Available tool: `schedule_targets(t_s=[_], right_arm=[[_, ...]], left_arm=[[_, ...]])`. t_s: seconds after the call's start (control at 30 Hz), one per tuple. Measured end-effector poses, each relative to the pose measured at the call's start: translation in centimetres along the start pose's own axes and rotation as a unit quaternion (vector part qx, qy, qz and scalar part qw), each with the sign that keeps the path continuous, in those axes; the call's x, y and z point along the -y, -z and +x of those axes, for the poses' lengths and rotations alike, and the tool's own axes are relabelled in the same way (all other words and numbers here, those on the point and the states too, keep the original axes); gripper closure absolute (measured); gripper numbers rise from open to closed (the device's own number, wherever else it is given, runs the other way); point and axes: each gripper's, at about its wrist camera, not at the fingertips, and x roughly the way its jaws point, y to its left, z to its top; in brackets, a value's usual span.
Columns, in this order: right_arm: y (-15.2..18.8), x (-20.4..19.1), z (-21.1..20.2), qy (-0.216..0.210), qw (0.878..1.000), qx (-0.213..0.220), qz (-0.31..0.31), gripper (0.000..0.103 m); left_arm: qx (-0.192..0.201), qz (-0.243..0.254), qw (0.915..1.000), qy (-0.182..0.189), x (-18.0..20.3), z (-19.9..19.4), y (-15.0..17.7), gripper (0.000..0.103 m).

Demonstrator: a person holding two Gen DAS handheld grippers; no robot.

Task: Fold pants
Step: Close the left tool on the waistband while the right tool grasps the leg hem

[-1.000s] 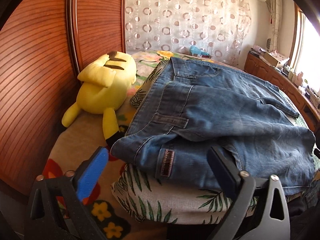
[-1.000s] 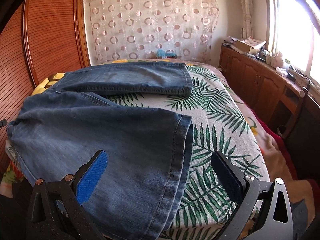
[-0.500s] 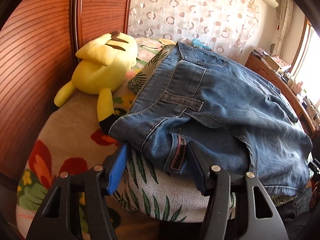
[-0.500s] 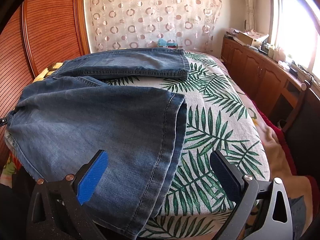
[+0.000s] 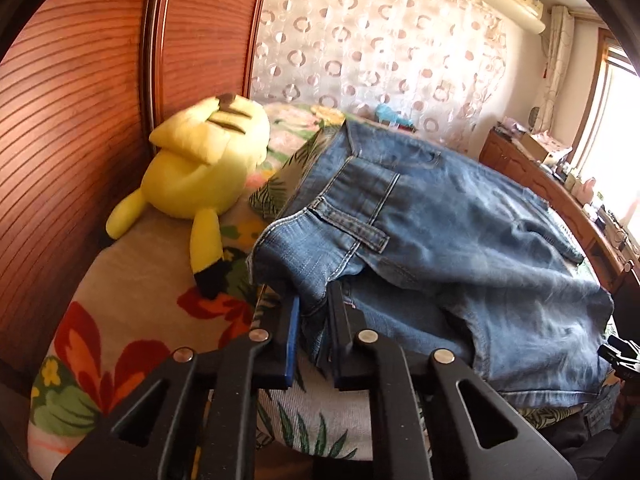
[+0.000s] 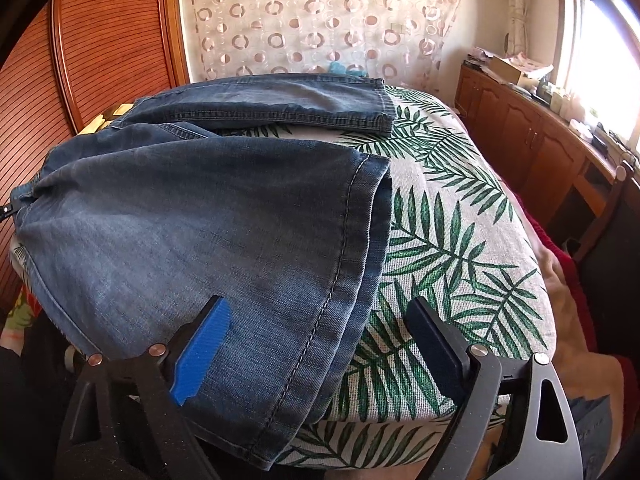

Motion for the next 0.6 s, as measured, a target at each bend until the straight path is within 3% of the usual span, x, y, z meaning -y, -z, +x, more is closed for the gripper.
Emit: schedule_targets(t_s=[0.37,0.5,0.6], right_arm=[[-1.0,0.2,1.1,-0.009,1.000,0.007,-0.012,0.044],[-1.1,0.4,1.0,-0.010,1.000,0.008,-0.011,0.068],[-1.0,0.7,1.0,-0.015,1.000,0.006,-0.010,0.079]], left_arm=[[0.057,0.047,0.9969,0.028,3.4,-2.9,-3.6,0.092],[0.082,0.067,0.9931,0.049,5.4,-3.3,-5.8,0.092],[0.096,0.083,0.9901,0.060,7.0,-3.2,-7.0,0.092]])
